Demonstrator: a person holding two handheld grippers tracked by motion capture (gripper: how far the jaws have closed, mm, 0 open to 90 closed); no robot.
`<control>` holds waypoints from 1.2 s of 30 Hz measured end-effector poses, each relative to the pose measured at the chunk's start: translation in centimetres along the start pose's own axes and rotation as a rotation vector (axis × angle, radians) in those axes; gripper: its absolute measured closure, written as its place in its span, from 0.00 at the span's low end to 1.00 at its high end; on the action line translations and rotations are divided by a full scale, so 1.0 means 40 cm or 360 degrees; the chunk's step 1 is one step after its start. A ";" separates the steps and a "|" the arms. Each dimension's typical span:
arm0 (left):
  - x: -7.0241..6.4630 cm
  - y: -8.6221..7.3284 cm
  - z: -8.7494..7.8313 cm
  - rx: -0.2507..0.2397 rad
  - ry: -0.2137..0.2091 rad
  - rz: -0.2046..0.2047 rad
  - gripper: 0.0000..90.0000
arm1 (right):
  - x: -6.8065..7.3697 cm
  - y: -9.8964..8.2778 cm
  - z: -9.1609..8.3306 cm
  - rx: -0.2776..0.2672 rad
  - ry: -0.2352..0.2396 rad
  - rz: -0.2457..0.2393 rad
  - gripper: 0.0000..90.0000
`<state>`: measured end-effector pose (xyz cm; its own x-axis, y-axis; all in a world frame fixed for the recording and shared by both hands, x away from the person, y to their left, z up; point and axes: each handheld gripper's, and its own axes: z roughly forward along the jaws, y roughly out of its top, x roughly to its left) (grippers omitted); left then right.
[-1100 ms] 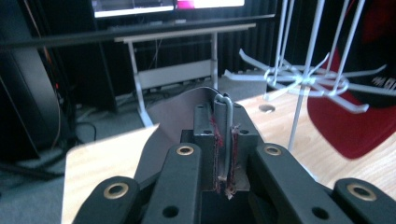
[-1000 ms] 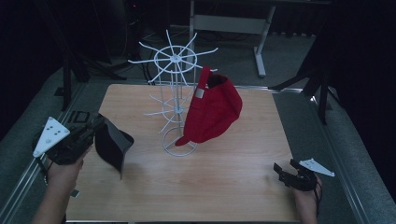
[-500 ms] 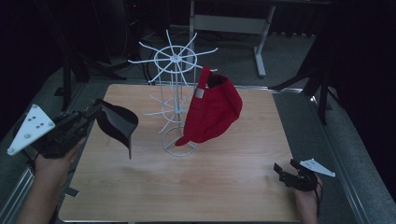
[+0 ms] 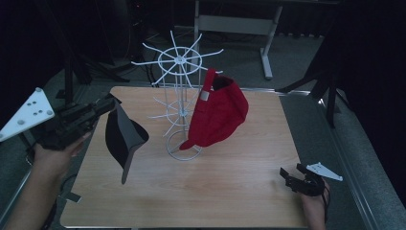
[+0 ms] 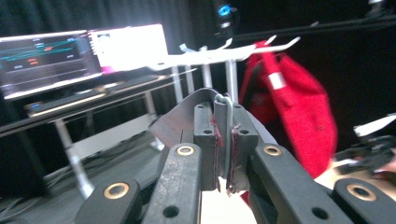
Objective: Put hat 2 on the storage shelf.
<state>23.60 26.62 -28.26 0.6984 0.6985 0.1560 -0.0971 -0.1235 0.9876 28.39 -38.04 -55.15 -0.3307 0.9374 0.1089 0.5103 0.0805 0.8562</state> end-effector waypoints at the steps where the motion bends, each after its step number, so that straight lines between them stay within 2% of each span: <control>1: -0.001 0.004 0.002 -0.0010 -0.0021 -0.0001 0.95 | 0.001 0.000 -0.001 0.0000 0.0001 0.0001 0.22; 6: -0.004 0.027 0.022 -0.0014 -0.0046 0.0000 0.95 | -0.001 0.000 -0.001 -0.0003 0.0003 0.0005 0.22; 8: -0.002 0.037 0.034 0.0013 -0.0020 -0.0010 0.95 | -0.001 0.000 -0.001 -0.0002 0.0001 0.0005 0.22; 10: -0.002 0.048 0.047 0.0017 -0.0024 -0.0011 0.95 | -0.001 0.000 -0.001 -0.0003 0.0000 0.0004 0.22; 11: -0.003 0.053 0.053 0.0012 -0.0046 -0.0019 0.95 | -0.001 0.000 -0.001 -0.0003 -0.0001 0.0005 0.22; 17: -0.018 0.085 0.084 0.0023 -0.0059 0.0032 0.95 | -0.002 0.000 -0.001 0.0000 -0.0002 0.0008 0.22; 26: -0.029 0.133 0.116 0.0018 -0.0040 0.0054 0.95 | -0.001 0.001 0.000 0.0003 -0.0001 0.0005 0.22; 31: -0.035 0.147 0.143 0.0023 -0.0055 0.0042 0.95 | -0.001 0.000 0.000 0.0006 0.0000 0.0005 0.22; 36: -0.048 0.157 0.171 0.0044 -0.0077 0.0075 0.95 | -0.002 0.000 0.002 0.0012 -0.0001 0.0005 0.22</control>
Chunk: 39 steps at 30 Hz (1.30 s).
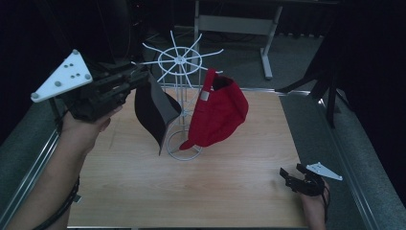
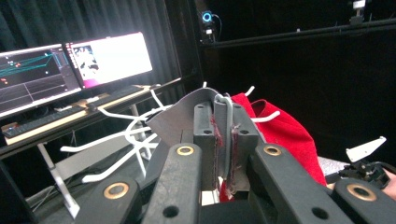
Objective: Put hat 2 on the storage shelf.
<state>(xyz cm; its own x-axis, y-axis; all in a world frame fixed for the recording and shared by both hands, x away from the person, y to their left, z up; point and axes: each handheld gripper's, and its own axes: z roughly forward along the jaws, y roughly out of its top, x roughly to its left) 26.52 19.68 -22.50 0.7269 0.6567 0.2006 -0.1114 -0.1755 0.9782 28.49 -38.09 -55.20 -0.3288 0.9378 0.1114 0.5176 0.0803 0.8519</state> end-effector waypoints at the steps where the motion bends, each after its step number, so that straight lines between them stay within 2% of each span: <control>1: -0.001 0.001 0.007 0.0009 0.0005 0.0002 0.95 | 0.000 0.000 0.000 0.0001 -0.0001 0.0003 0.22; 10: -0.009 -0.008 0.049 0.0050 -0.0015 -0.0032 0.95 | -0.003 0.000 -0.001 0.0001 -0.0004 0.0006 0.22; 11: -0.010 -0.011 0.052 0.0056 -0.0002 -0.0033 0.95 | -0.004 0.000 -0.002 -0.0001 -0.0002 0.0008 0.22; 15: -0.004 -0.020 0.060 0.0059 0.0003 -0.0093 0.95 | -0.004 -0.002 -0.002 -0.0003 -0.0003 0.0010 0.22; 21: -0.001 -0.017 0.070 0.0075 0.0010 -0.0123 0.94 | -0.005 -0.002 -0.002 -0.0005 -0.0004 0.0010 0.22; 23: -0.001 -0.018 0.069 0.0068 0.0017 -0.0121 0.91 | -0.005 -0.002 -0.002 -0.0006 -0.0004 0.0011 0.22; 26: -0.003 -0.017 0.069 0.0068 -0.0006 -0.0119 0.86 | -0.006 -0.002 -0.002 -0.0005 -0.0005 0.0013 0.22; 34: -0.005 -0.026 0.057 0.0073 -0.0018 -0.0144 0.81 | -0.006 -0.002 -0.003 -0.0006 -0.0004 0.0015 0.22; 39: -0.010 -0.034 0.036 0.0055 0.0003 -0.0130 0.80 | -0.005 -0.002 -0.002 -0.0006 -0.0003 0.0010 0.22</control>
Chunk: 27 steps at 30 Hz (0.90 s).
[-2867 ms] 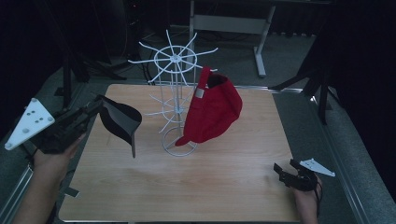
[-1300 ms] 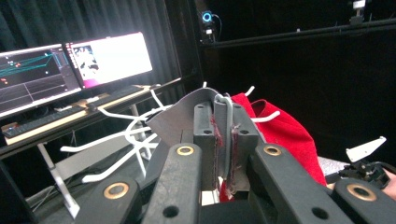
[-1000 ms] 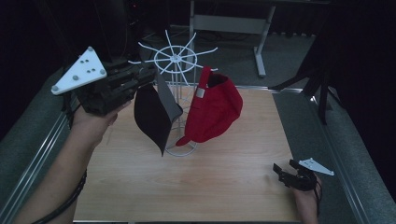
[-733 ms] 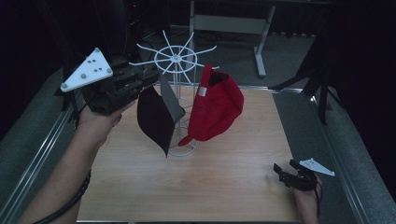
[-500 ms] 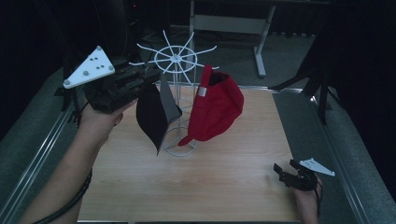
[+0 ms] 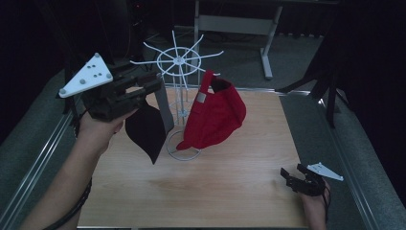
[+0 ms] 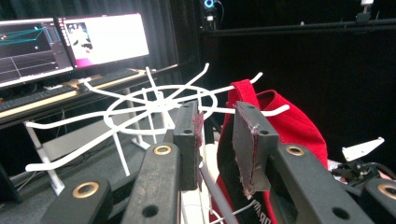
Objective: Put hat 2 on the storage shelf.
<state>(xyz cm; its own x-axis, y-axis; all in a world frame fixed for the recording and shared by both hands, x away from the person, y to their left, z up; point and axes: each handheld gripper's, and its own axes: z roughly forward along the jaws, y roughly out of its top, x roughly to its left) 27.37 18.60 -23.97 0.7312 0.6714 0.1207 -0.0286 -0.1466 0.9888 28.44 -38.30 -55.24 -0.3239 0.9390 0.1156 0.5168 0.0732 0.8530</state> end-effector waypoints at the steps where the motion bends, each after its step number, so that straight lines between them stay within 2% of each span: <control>1: -0.001 -0.001 -0.005 -0.0009 0.0005 0.0001 0.80 | 0.000 0.000 0.000 -0.0001 0.0001 0.0002 0.22; 6: -0.009 -0.011 -0.031 -0.0032 -0.0004 0.0006 0.80 | -0.001 0.000 -0.001 -0.0003 0.0000 0.0003 0.22; 10: -0.013 -0.024 -0.046 -0.0009 0.0013 0.0030 0.80 | 0.000 0.000 0.000 0.0001 0.0000 0.0001 0.22; 27: -0.004 -0.109 -0.082 0.0012 0.0033 -0.0025 0.79 | 0.002 -0.001 -0.001 0.0003 0.0002 0.0003 0.22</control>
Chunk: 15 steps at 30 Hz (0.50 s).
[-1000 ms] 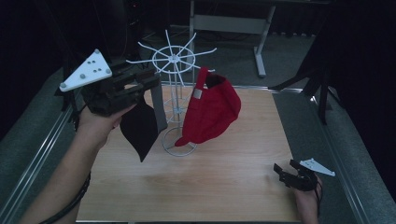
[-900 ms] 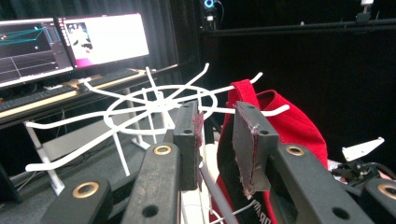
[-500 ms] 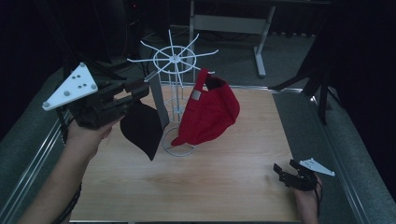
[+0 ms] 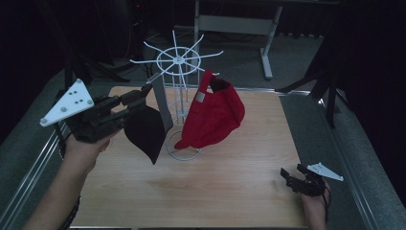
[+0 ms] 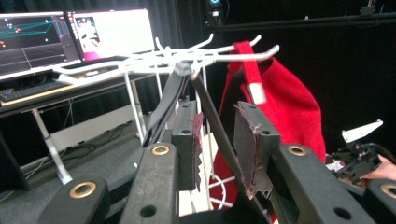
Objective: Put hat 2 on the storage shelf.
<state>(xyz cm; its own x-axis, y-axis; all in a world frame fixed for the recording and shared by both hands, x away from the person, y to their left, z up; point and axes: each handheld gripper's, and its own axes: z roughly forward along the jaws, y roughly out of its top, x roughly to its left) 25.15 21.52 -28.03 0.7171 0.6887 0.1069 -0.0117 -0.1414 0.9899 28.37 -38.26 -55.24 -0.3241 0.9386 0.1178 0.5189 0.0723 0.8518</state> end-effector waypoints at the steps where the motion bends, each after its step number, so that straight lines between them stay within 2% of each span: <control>1: 0.001 -0.008 -0.002 0.0005 -0.0004 -0.0005 0.79 | 0.001 0.000 0.000 0.0000 0.0001 0.0001 0.22; 15: 0.016 -0.126 -0.024 0.0073 0.0019 -0.0087 0.79 | -0.001 0.000 -0.001 -0.0006 -0.0002 0.0001 0.22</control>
<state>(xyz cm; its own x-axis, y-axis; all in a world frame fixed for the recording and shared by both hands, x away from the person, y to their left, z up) 24.98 23.35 -32.87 0.7075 0.7047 0.0541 0.0595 -0.1356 0.9890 28.34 -38.33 -55.23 -0.3227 0.9392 0.1174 0.5159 0.0706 0.8537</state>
